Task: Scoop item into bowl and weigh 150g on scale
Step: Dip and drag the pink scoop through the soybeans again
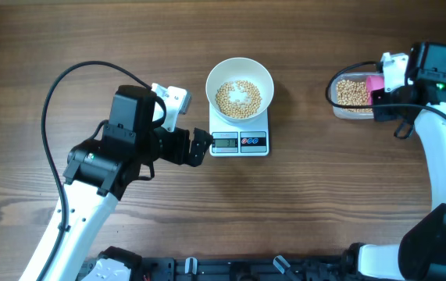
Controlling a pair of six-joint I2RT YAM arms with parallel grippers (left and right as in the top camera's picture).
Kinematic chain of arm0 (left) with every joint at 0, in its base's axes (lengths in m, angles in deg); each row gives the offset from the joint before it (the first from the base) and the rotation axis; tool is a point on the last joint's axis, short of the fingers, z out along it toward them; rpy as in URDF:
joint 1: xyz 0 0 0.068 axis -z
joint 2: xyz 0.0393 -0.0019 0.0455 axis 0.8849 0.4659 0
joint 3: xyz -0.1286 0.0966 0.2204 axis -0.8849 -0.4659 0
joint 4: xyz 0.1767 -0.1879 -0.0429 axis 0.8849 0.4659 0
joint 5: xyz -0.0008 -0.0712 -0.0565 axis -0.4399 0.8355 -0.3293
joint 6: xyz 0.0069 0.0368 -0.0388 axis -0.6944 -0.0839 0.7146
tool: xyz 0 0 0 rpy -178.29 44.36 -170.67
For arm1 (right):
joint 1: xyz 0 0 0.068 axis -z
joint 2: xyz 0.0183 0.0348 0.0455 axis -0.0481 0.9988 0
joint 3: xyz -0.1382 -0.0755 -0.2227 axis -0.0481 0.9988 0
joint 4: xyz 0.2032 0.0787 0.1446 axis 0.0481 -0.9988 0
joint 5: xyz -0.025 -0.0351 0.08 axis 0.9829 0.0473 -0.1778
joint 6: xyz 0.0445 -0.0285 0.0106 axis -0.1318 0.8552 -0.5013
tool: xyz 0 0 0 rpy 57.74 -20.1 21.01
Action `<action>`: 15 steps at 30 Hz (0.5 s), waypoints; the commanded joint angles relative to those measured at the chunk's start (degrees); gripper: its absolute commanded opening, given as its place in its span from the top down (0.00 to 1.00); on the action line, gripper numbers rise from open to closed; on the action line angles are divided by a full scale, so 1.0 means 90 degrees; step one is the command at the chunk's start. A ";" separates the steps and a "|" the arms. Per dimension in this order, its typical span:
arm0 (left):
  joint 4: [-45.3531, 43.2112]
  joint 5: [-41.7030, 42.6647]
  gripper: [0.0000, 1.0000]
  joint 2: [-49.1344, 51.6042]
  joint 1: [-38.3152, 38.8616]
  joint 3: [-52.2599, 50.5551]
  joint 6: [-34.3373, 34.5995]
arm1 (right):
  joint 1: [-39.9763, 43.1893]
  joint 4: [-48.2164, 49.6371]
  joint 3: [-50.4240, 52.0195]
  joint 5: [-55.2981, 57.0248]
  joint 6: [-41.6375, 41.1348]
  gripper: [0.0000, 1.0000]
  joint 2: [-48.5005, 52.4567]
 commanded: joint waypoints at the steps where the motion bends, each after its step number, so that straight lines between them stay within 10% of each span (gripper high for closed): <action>1: 0.0000 0.0053 0.00 -0.0039 -0.0041 0.0002 0.0034 | -0.0034 -0.0114 0.0039 -0.0568 0.0078 0.96 0.0070; 15: 0.0000 0.0053 0.00 -0.0039 -0.0041 0.0002 0.0034 | -0.0034 -0.0447 0.0039 -0.1676 0.0126 0.96 0.0070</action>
